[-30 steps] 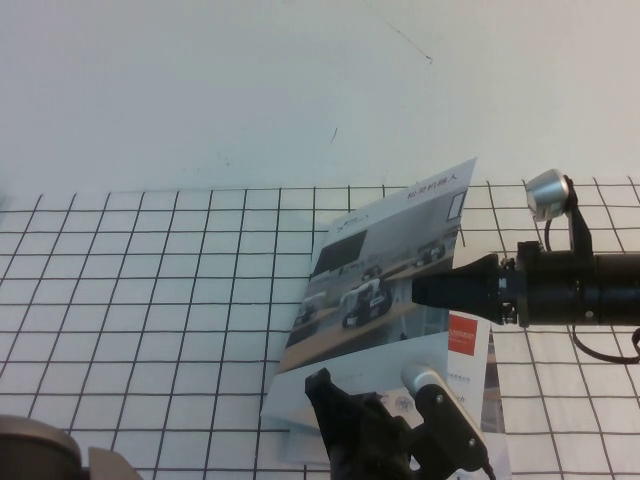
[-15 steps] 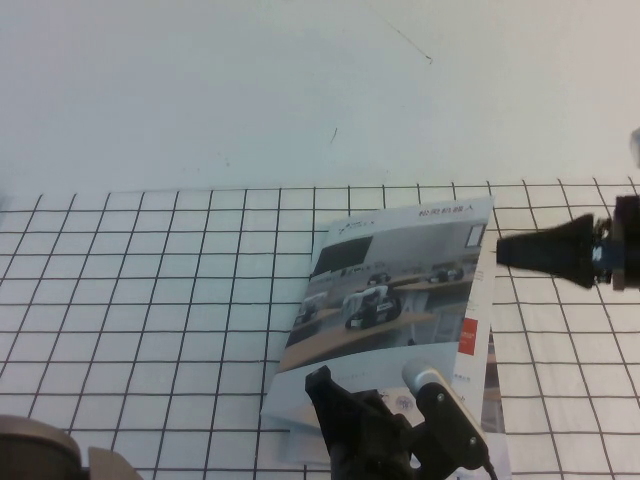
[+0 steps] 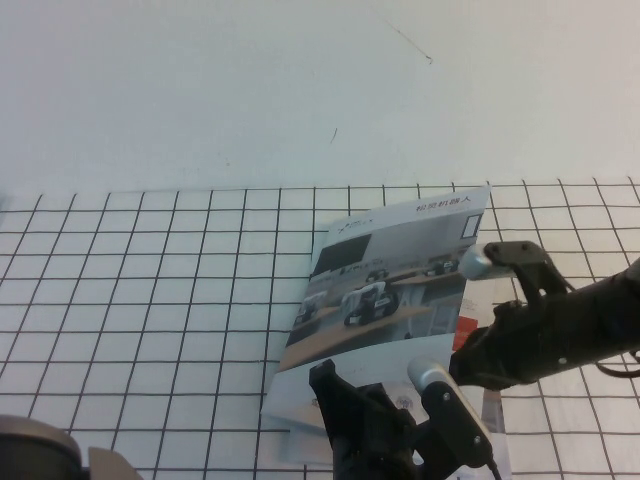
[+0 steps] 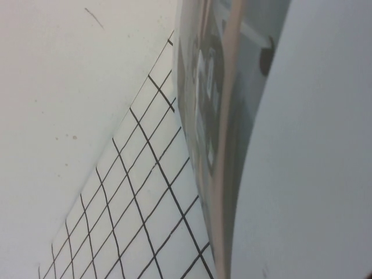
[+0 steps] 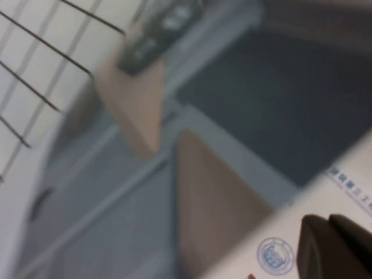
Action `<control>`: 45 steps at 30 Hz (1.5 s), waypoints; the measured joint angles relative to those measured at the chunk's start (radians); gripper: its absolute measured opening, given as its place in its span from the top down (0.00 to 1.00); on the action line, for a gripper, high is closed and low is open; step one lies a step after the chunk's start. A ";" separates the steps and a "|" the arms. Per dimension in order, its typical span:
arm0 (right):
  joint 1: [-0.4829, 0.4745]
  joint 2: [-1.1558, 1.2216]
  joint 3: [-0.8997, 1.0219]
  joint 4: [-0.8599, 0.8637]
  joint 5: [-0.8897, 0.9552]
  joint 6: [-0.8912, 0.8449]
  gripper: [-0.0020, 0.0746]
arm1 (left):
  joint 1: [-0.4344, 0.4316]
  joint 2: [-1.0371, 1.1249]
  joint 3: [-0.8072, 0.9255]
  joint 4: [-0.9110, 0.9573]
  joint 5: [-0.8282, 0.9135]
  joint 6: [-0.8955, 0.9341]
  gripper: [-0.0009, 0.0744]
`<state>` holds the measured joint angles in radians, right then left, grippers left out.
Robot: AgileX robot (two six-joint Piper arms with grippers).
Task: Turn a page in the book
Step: Open the closed book
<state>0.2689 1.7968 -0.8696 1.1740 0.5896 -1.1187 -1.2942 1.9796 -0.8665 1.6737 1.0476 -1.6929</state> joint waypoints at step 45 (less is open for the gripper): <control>0.081 0.033 0.027 -0.281 -0.072 0.292 0.97 | 0.588 -0.247 0.000 -0.412 -0.239 0.498 0.99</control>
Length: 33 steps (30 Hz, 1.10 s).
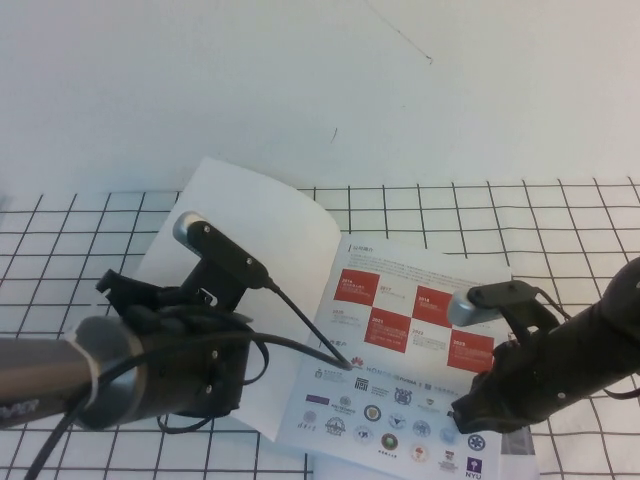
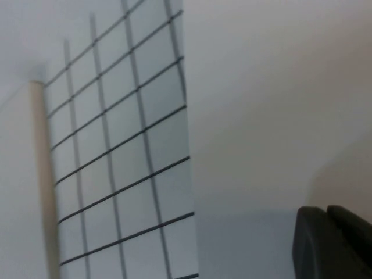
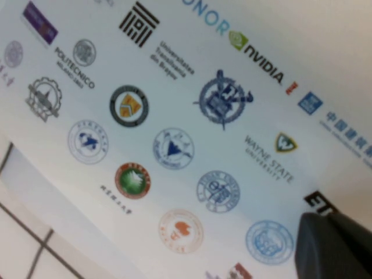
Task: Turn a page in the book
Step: Open the closed book
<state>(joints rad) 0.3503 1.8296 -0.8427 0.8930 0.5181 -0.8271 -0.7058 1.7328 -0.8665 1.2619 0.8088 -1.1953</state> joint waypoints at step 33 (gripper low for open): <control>0.000 -0.180 0.015 -0.103 0.058 0.051 0.97 | 0.050 0.054 -0.022 -0.732 -0.188 0.616 0.99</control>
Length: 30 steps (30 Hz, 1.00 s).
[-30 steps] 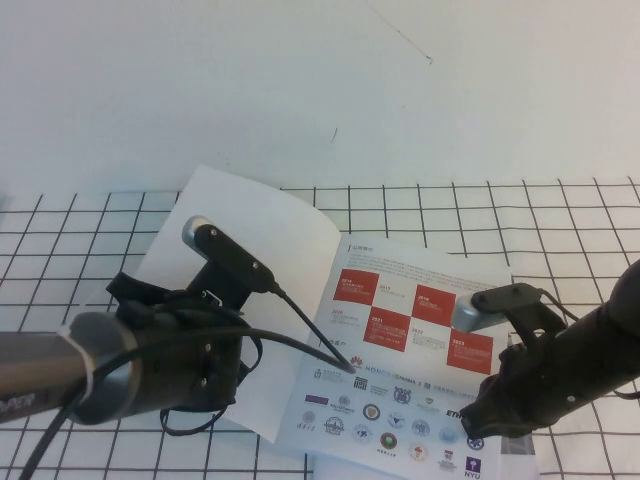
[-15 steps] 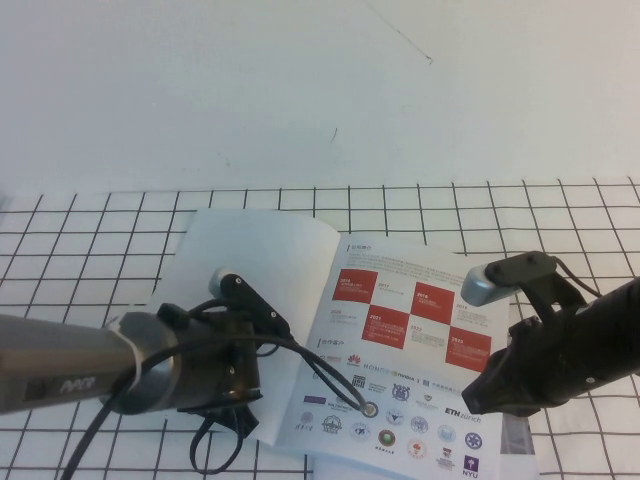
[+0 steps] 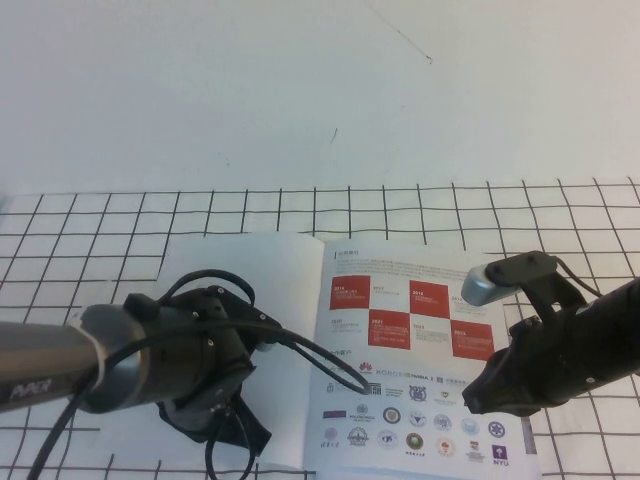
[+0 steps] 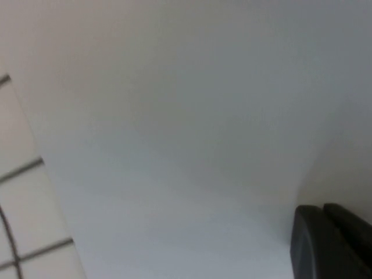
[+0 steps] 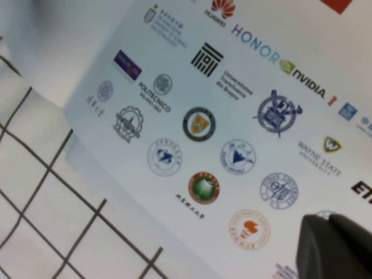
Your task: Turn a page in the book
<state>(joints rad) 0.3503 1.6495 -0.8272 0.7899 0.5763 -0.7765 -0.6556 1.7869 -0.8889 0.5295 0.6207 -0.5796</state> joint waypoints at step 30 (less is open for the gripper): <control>0.000 -0.122 -0.315 -0.049 0.040 0.061 0.97 | -0.008 -1.000 0.022 -0.109 0.161 0.264 0.99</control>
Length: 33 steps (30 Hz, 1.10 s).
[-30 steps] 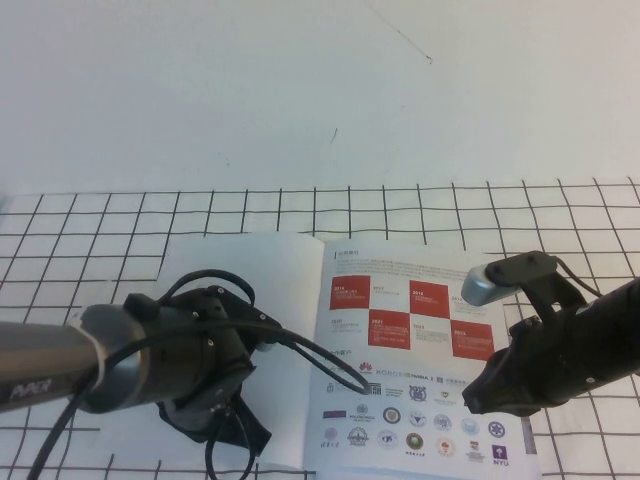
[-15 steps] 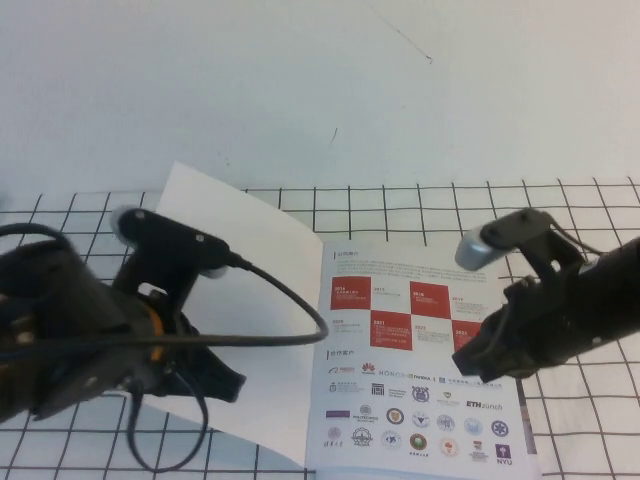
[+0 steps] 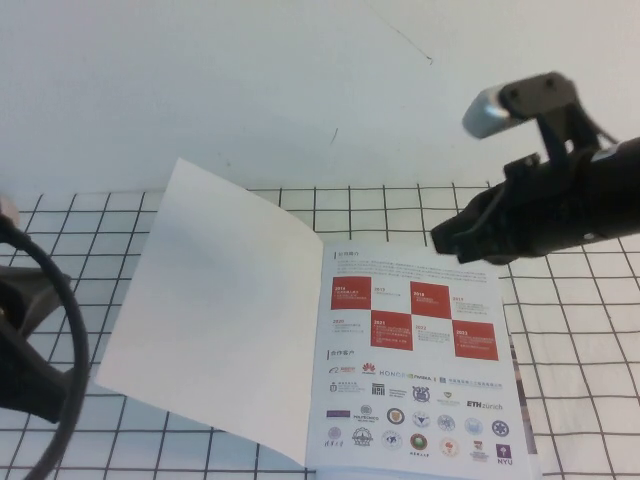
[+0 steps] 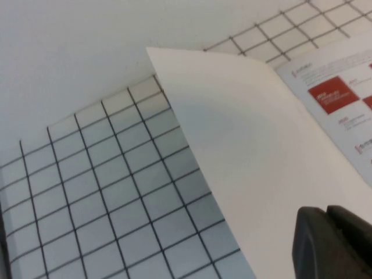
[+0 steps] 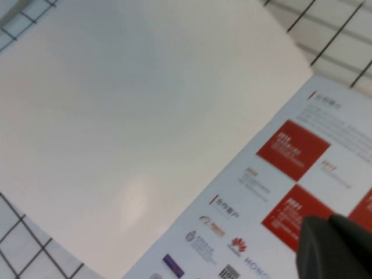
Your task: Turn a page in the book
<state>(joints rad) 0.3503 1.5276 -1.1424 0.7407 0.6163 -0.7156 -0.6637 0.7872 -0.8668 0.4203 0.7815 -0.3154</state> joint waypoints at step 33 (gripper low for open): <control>0.004 -0.911 0.360 -0.986 0.047 0.716 0.97 | 0.000 -0.464 0.128 -0.215 0.216 0.006 0.99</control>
<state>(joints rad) 0.3538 0.6168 -0.7825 -0.2452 0.6638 0.0000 -0.6637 0.3235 -0.7386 0.2054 0.9973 -0.3094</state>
